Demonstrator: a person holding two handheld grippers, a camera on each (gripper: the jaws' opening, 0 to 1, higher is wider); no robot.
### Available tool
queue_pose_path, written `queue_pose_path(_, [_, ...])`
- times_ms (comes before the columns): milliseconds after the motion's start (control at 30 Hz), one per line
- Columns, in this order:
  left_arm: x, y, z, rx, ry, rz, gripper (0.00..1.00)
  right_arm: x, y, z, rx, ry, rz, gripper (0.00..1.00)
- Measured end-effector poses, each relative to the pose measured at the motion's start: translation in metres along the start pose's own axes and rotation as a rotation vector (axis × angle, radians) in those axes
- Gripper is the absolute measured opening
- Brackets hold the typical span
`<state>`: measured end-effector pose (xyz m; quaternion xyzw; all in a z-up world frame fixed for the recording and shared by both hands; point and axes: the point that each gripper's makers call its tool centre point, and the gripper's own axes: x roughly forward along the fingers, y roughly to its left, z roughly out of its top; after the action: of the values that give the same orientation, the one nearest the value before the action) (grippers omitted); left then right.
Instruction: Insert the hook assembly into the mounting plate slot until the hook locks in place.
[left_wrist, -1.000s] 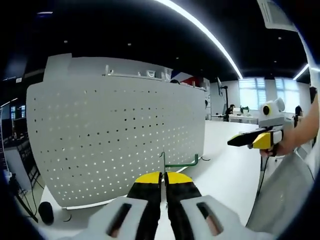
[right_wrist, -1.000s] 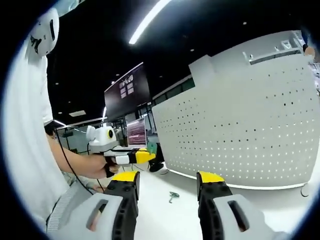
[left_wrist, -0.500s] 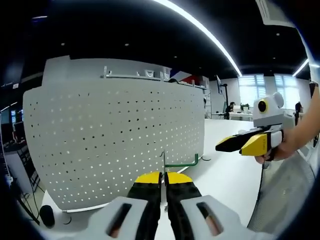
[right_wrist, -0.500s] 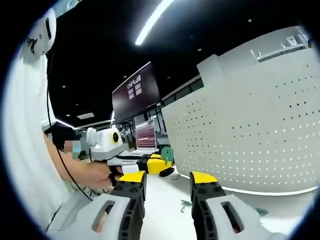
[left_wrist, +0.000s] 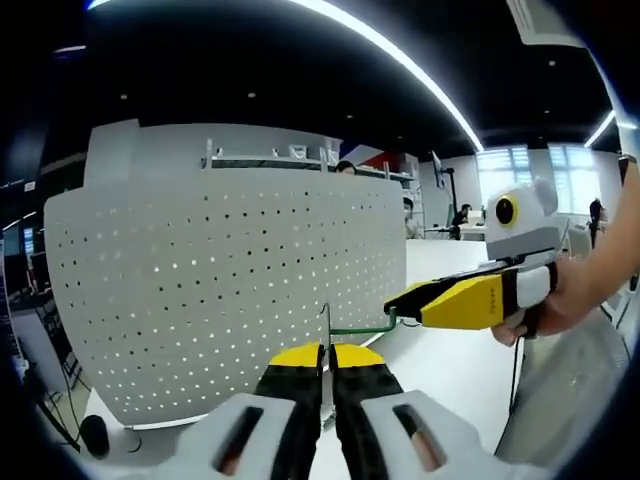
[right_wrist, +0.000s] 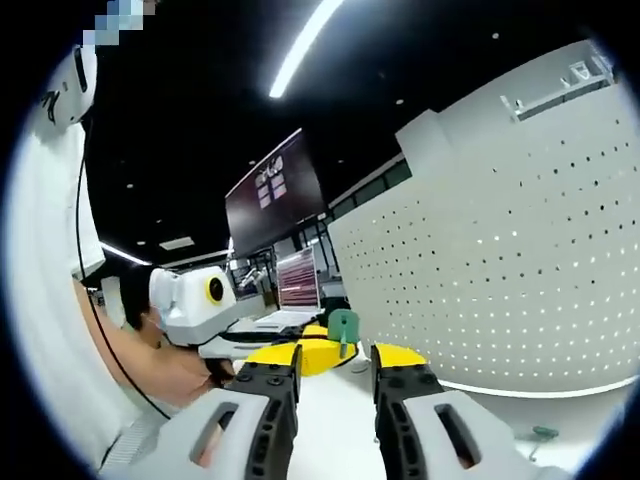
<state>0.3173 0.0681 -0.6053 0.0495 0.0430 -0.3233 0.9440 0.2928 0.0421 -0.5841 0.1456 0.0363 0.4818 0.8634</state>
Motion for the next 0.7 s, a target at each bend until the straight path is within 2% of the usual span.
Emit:
queue_pose_path(367, [0.002,0.000,0.007,-0.004,-0.021,0.009,0.02,0.024,-0.004,0.001,0.039,-0.007,-0.020,0.22])
queue_pose_path(700, [0.003,0.001,0.009,-0.002,-0.028,0.008,0.02,0.028,-0.005,0.000,0.057,-0.003,-0.022,0.15])
